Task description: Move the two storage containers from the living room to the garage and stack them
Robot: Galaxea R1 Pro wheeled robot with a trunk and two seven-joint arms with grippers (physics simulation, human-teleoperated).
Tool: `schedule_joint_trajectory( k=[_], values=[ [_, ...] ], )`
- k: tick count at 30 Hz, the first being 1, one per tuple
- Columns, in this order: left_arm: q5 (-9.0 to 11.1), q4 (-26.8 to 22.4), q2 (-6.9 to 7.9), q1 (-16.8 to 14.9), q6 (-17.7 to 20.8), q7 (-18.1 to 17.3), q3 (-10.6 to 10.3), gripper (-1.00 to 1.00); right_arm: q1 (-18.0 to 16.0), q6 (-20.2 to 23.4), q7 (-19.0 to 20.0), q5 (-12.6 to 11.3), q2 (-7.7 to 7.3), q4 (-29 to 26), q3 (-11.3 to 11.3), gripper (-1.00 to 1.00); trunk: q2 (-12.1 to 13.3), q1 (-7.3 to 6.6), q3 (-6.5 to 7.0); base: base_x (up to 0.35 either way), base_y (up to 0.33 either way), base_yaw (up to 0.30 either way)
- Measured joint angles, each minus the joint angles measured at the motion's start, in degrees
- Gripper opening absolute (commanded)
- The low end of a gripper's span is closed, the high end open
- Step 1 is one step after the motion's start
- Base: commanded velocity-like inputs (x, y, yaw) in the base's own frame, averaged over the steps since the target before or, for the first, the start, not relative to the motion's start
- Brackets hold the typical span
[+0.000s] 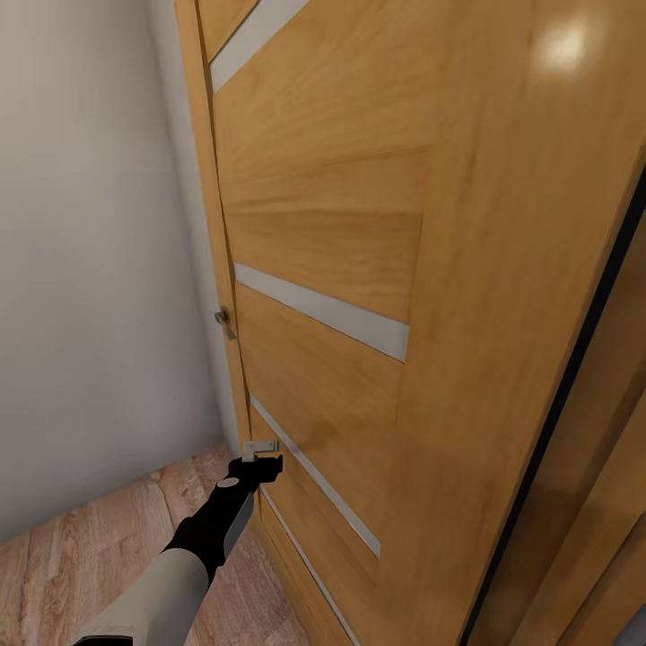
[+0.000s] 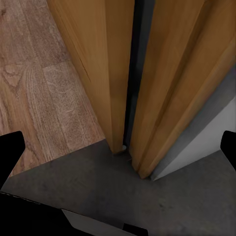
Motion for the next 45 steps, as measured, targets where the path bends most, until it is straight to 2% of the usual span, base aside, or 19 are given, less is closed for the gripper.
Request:
schedule_joint_trajectory(
  k=[1,2,5,10,26,33,45],
  values=[
    [5.1,0.3,0.37,0.0,0.1,-0.6,0.2,1.00,0.0,0.0,0.0,0.0,0.00,0.0,0.0,1.00,0.0,0.00,0.00,0.000,0.000,0.000],
    [5.3,1.1,1.00,-0.4,0.0,-2.5,0.2,1.00,0.0,0.0,0.0,0.0,0.00,0.0,0.0,1.00,0.0,0.00,0.00,0.000,0.000,0.000],
    [5.2,1.7,1.18,-0.8,-0.1,-3.4,0.2,1.00,0.0,0.0,0.0,0.0,0.00,0.0,0.0,1.00,0.0,0.00,0.00,0.036,0.067,0.000],
    [5.4,0.0,0.01,0.9,0.0,-3.3,0.1,1.00,0.0,0.0,0.0,0.0,0.00,0.0,0.0,1.00,0.0,-0.02,0.00,0.120,0.118,0.000],
    [5.3,0.1,0.00,0.6,0.0,-3.4,0.1,1.00,0.0,0.0,0.0,0.0,0.00,0.0,0.0,1.00,0.0,0.00,0.00,0.010,0.009,-0.009],
    [5.3,0.0,1.92,1.0,0.0,-3.3,0.1,1.00,0.0,0.0,0.0,0.0,0.00,0.0,0.0,1.00,0.0,0.00,0.10,0.000,0.000,-0.144],
    [5.3,0.0,1.93,1.0,0.0,-3.3,0.1,1.00,0.0,0.0,0.0,0.0,0.00,0.0,0.0,1.00,0.0,0.00,0.11,0.000,0.000,-0.007]
  ],
)
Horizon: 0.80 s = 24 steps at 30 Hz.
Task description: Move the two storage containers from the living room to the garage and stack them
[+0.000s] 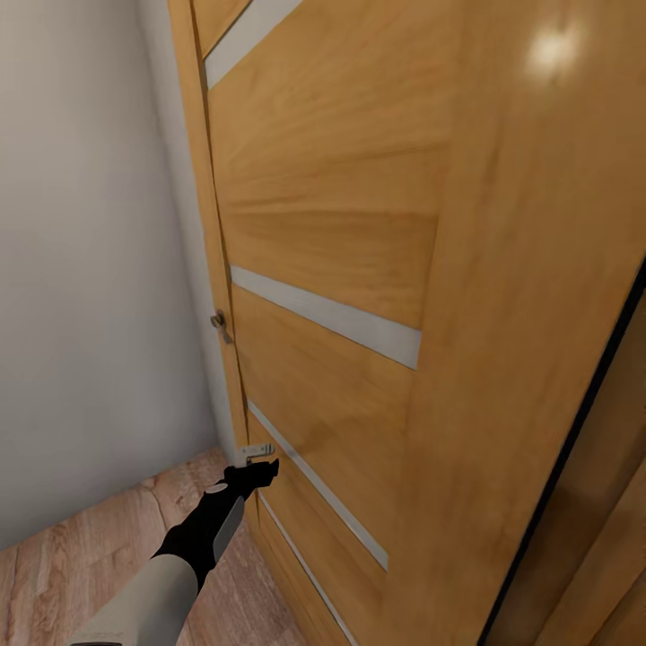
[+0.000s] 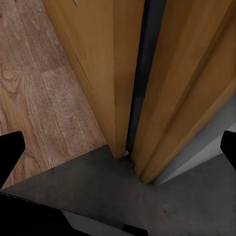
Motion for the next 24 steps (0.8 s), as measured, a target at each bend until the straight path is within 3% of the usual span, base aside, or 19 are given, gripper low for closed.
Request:
schedule_joint_trajectory(
  k=[11,17,18,19,24],
  values=[
    [0.0,0.0,-0.06,0.0,0.0,0.0,0.0,1.00,0.0,0.0,0.0,0.0,0.00,0.0,0.0,1.00,0.0,0.00,0.00,0.000,0.000,0.016],
    [0.0,5.3,-1.73,-3.5,0.0,0.0,0.0,1.00,0.0,0.0,0.1,0.0,0.00,0.0,0.0,1.00,0.0,0.00,0.00,0.000,0.000,0.215],
    [0.2,4.6,-1.93,-3.7,0.0,-0.2,-0.1,1.00,0.0,0.0,0.1,0.0,0.00,0.0,0.0,1.00,0.0,0.01,0.00,0.000,0.000,0.270],
    [0.3,0.6,-1.95,-3.8,0.0,-0.3,-0.1,1.00,0.0,0.0,0.1,0.1,0.00,0.0,0.0,1.00,0.0,0.00,0.01,0.000,0.000,0.277],
    [0.6,-0.1,-1.98,-3.8,0.0,-0.4,-0.1,1.00,0.0,0.0,0.1,0.1,0.00,0.0,0.0,1.00,0.0,0.00,0.01,0.000,0.000,0.286]
  ],
)
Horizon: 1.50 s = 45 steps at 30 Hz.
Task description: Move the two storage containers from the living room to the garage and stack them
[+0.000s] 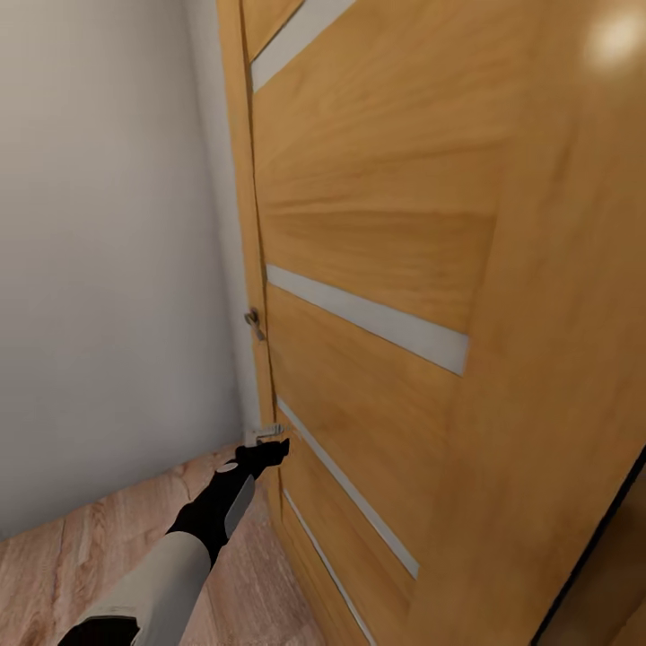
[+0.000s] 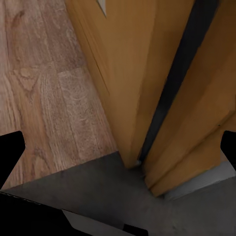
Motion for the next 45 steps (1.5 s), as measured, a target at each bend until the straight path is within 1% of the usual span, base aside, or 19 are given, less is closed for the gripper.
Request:
schedule_joint_trajectory(
  k=[5,14,19,21,25,27,28,29,30,31,32,33,34,36,37,39,41,42,45],
  values=[
    [0.0,0.0,-0.01,0.0,0.0,0.0,0.0,1.00,0.0,0.0,0.0,0.0,0.00,0.0,0.0,1.00,0.0,0.00,0.00,0.000,0.000,0.159],
    [0.0,0.1,-0.01,0.0,-0.1,0.0,0.1,1.00,0.0,0.0,0.0,0.0,0.00,0.0,0.0,1.00,0.0,0.00,0.00,0.000,0.000,0.011],
    [-0.2,2.0,0.81,0.0,-2.9,0.0,0.4,1.00,0.0,0.0,0.0,0.0,0.00,0.0,0.0,1.00,0.0,0.00,0.00,0.000,0.000,0.000],
    [-0.2,4.8,1.72,0.0,-4.3,0.1,0.4,1.00,0.0,0.0,0.0,0.0,0.00,0.2,0.0,1.00,0.0,0.00,-0.01,0.000,0.000,0.000],
    [-0.2,10.6,3.30,0.1,-5.3,0.3,0.3,1.00,0.0,0.0,0.0,0.2,-0.01,1.4,0.0,1.00,0.0,0.00,-0.01,0.000,0.000,0.000],
    [-0.2,16.1,4.54,0.2,-6.8,0.3,0.2,1.00,0.0,0.0,0.0,0.7,-0.10,1.9,0.0,1.00,0.0,0.00,-0.01,0.000,0.000,0.000],
    [-0.2,20.6,5.42,0.3,-8.8,0.3,0.3,1.00,0.0,0.0,0.0,1.1,-0.16,2.5,0.0,1.00,0.0,0.00,-0.02,0.000,0.000,0.000],
    [-0.2,23.4,5.89,0.3,-10.4,0.3,0.2,1.00,0.0,0.0,0.0,1.3,-0.20,2.8,0.0,1.00,0.0,0.00,-0.01,0.000,0.000,0.000],
    [-0.2,28.2,6.76,0.5,-14.2,0.4,0.3,1.00,0.0,0.0,0.0,1.7,-0.31,3.3,0.0,1.00,0.0,0.00,-0.02,0.000,0.000,0.000],
    [-0.2,30.0,7.30,0.8,-16.3,0.4,0.3,1.00,0.0,-0.1,0.0,1.9,-0.37,3.4,0.0,1.00,0.0,0.00,-0.01,0.000,0.000,0.000],
    [-0.1,32.1,8.35,2.1,-20.0,0.3,0.3,1.00,0.1,-0.1,0.1,2.3,-0.46,3.7,0.0,1.00,0.0,0.00,-0.02,0.000,0.000,0.000],
    [-0.1,33.4,9.38,4.3,-22.5,0.4,0.3,1.00,0.1,-0.2,0.1,2.5,-0.52,3.8,0.0,1.00,0.0,0.00,-0.02,0.000,0.000,0.000],
    [-0.1,33.9,9.86,5.6,-23.4,0.4,0.3,1.00,0.1,-0.4,0.1,2.7,-0.55,3.9,0.0,1.00,0.0,0.00,-0.01,0.000,0.000,0.000],
    [0.0,35.1,10.97,9.9,-26.1,0.4,0.3,1.00,0.4,-0.8,0.1,3.0,-0.60,4.0,0.0,1.00,0.0,0.00,-0.02,0.000,0.000,0.000],
    [0.0,35.3,11.14,10.9,-26.6,0.4,0.2,1.00,0.4,-0.8,0.1,3.0,-0.60,4.1,0.0,1.00,0.0,0.00,-0.01,0.000,0.000,0.000],
    [0.0,35.6,11.39,14.5,-28.2,0.4,0.2,1.00,0.6,-0.8,0.2,3.1,-0.62,4.1,0.0,1.00,0.0,0.00,-0.01,0.000,0.000,0.000],
    [0.1,35.9,11.18,19.7,-33.0,0.5,0.2,1.00,0.8,-0.8,0.2,3.2,-0.66,4.1,0.0,1.00,0.0,0.00,-0.02,0.000,0.000,0.000],
    [0.1,36.0,10.88,22.8,-36.6,0.4,0.2,1.00,0.9,-0.8,0.2,3.2,-0.65,4.2,0.0,1.00,0.0,0.00,-0.02,0.000,0.000,0.000],
    [0.0,36.0,10.45,26.3,-38.7,0.4,0.2,1.00,0.9,-0.8,0.2,3.2,-0.67,4.2,0.0,1.00,0.0,0.00,-0.01,0.000,0.000,0.000]
  ],
)
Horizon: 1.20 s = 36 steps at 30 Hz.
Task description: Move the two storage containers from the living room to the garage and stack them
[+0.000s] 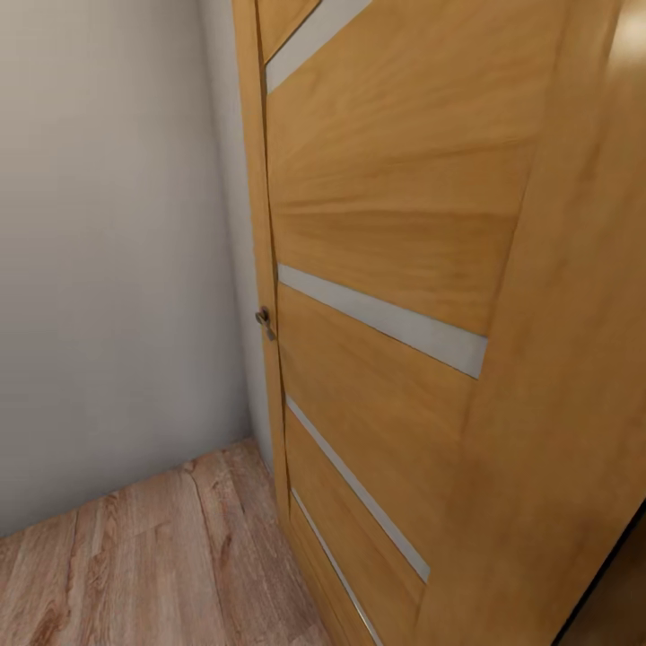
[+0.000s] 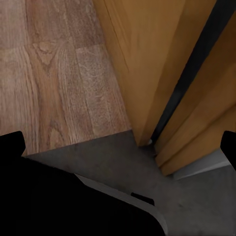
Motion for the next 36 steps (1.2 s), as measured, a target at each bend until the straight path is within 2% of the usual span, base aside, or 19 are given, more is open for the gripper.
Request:
schedule_joint_trajectory(
  k=[3,5,7,8,16,22,29,33,36],
  values=[
    [-0.2,0.0,-0.27,2.7,-1.9,-0.1,0.0,1.00,0.0,0.0,0.0,0.0,-0.03,0.0,0.0,1.00,0.0,0.00,0.00,0.000,0.000,0.000],
    [-0.3,0.0,-0.53,4.0,-4.6,-0.1,0.0,1.00,0.1,0.0,0.1,0.0,-0.04,0.0,0.0,1.00,0.0,0.00,0.00,0.000,0.000,0.000],
    [-0.4,0.0,-1.13,5.3,-9.4,0.0,-0.1,1.00,0.1,0.0,0.2,0.1,-0.04,0.0,0.0,1.00,0.0,0.00,0.00,0.000,0.000,0.000],
    [-0.3,0.0,-1.21,6.6,-14.5,0.1,0.0,1.00,0.1,0.0,0.2,0.0,-0.05,0.0,0.0,1.00,0.0,0.00,0.00,0.000,0.000,0.000],
    [-0.3,0.1,-1.63,9.6,-22.3,-0.1,-0.1,1.00,0.1,0.4,0.1,0.0,0.02,0.0,0.0,1.00,0.0,0.00,0.00,0.000,0.000,0.000],
    [-0.3,0.1,-1.46,11.9,-23.4,-0.1,-0.1,1.00,0.1,0.6,0.1,0.0,0.08,0.0,0.0,1.00,0.0,0.00,0.00,0.000,0.000,0.000],
    [-0.2,0.0,-1.49,12.3,-22.9,-0.1,-0.1,1.00,0.1,0.7,0.1,0.0,0.12,-0.1,0.0,1.00,0.0,0.00,0.00,0.000,0.000,0.022],
    [0.0,-0.1,-1.38,12.4,-21.2,-0.3,0.0,1.00,0.1,0.7,0.1,0.0,0.13,-0.1,0.0,1.00,0.0,0.00,0.00,0.000,0.000,0.174],
    [-0.1,-0.2,-1.79,12.4,-18.3,-0.4,-0.1,1.00,0.1,0.7,0.0,0.0,0.13,0.0,0.0,1.00,0.0,0.00,0.00,0.000,0.000,0.229]
  ],
)
